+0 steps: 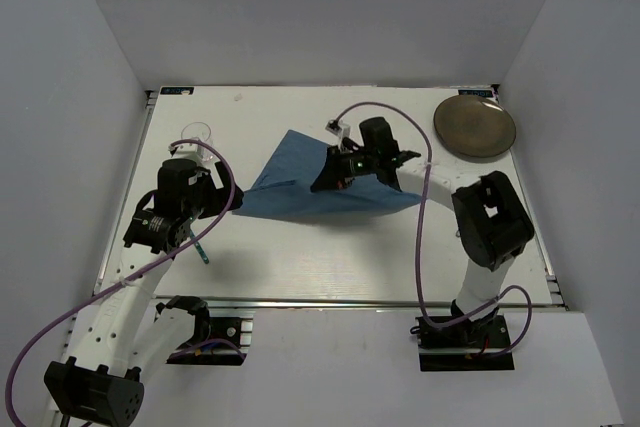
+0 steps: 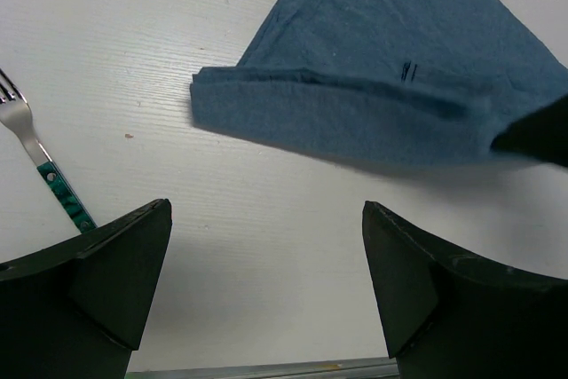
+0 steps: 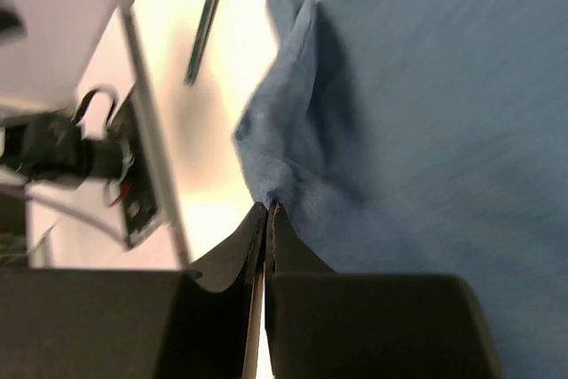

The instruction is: Set the dinner table for one person

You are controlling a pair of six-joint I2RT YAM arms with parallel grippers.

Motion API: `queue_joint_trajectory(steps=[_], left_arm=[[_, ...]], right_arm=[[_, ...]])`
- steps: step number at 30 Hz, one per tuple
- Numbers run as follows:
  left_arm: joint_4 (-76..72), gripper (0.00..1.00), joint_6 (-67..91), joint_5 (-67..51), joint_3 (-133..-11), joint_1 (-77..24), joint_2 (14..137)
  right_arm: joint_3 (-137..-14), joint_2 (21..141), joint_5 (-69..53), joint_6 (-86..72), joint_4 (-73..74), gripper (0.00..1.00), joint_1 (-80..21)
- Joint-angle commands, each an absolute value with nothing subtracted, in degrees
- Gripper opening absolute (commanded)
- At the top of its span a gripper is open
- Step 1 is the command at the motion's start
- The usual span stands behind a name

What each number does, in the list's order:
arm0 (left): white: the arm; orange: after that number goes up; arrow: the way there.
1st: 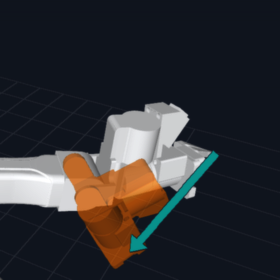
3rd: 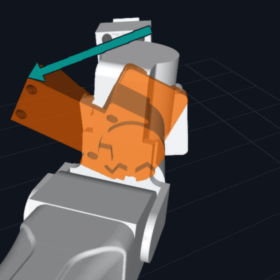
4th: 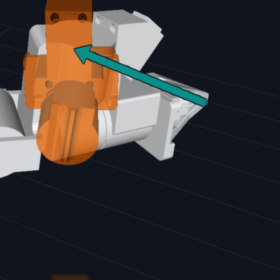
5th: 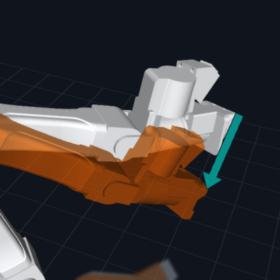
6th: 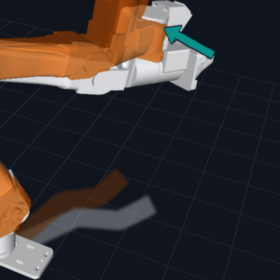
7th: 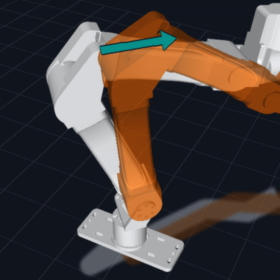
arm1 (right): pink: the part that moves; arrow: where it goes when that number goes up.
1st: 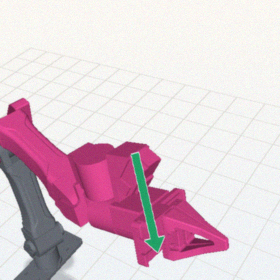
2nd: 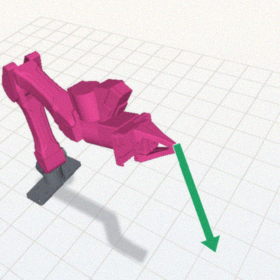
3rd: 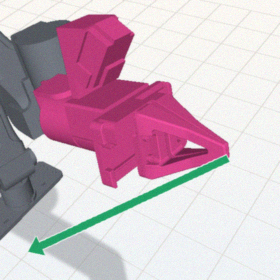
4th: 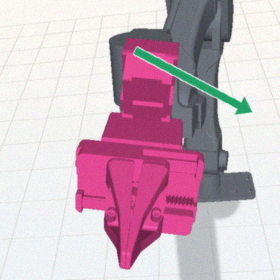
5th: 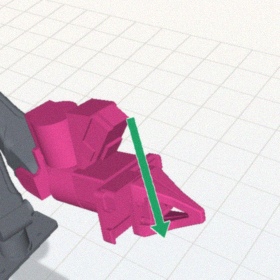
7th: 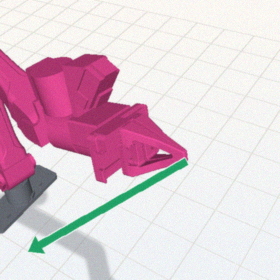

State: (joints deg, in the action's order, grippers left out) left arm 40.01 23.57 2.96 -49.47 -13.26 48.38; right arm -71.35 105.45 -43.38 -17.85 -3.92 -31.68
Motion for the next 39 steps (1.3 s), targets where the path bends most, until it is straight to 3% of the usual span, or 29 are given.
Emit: queue_joint_trajectory(steps=[1,2,6,11,13,14,16,18,26,29,34,39], left_arm=[[39.29,0.98,23.29,2.2,-49.66,-13.45,47.81],[39.2,0.98,23.38,2.11,-49.66,-13.45,47.81],[38.94,0.98,23.12,1.23,-49.57,-13.45,48.25],[38.76,0.98,22.85,0.18,-49.66,-13.45,49.57],[38.85,0.98,22.85,0.09,-49.83,-13.45,49.92],[38.85,0.98,22.85,0.09,-49.75,-13.45,50.18],[38.85,0.98,22.85,0.09,-49.83,-13.45,50.36],[38.85,0.98,22.85,0.18,-49.75,-13.45,50.36],[39.02,0.98,22.85,0.44,-49.75,-13.45,51.76],[39.02,0.98,23.03,0.09,-49.75,-13.45,52.99],[38.67,0.98,22.5,-2.2,-49.75,-13.45,54.32],[38.85,0.98,22.5,-2.11,-49.75,-13.45,53.88]], right_arm=[[-60.67,102.32,-48.42,-23.2,-13.61,0.0,-33.83],[-57.95,100.13,-48.6,-24.68,-15.54,0.0,-35.4],[-43.2,93.09,-49.75,-26.01,-23.71,0.35,-38.75],[-35.34,81.23,-48.97,-23.56,-22.78,0.4,-40.52],[-34.98,77.98,-40.9,-21.89,-17.07,0.63,-40.26],[-35.24,77.35,-31.3,-22.41,-14.88,0.8,-40.08],[-37.34,77.95,-19.48,-26.44,-8.02,0.89,-40.17],[-40.32,80.67,-7.19,-29.17,-3.45,0.89,-40.25],[-66.71,102.21,22.65,-36.55,20.83,0.84,-45.17],[-61.21,99.86,22.06,-40.68,16.81,0.89,-44.74],[-55.02,99.4,20.3,-45.79,13.27,0.89,-43.24],[-61.59,106.85,13.82,-31.96,10.48,0.89,-40.7]])
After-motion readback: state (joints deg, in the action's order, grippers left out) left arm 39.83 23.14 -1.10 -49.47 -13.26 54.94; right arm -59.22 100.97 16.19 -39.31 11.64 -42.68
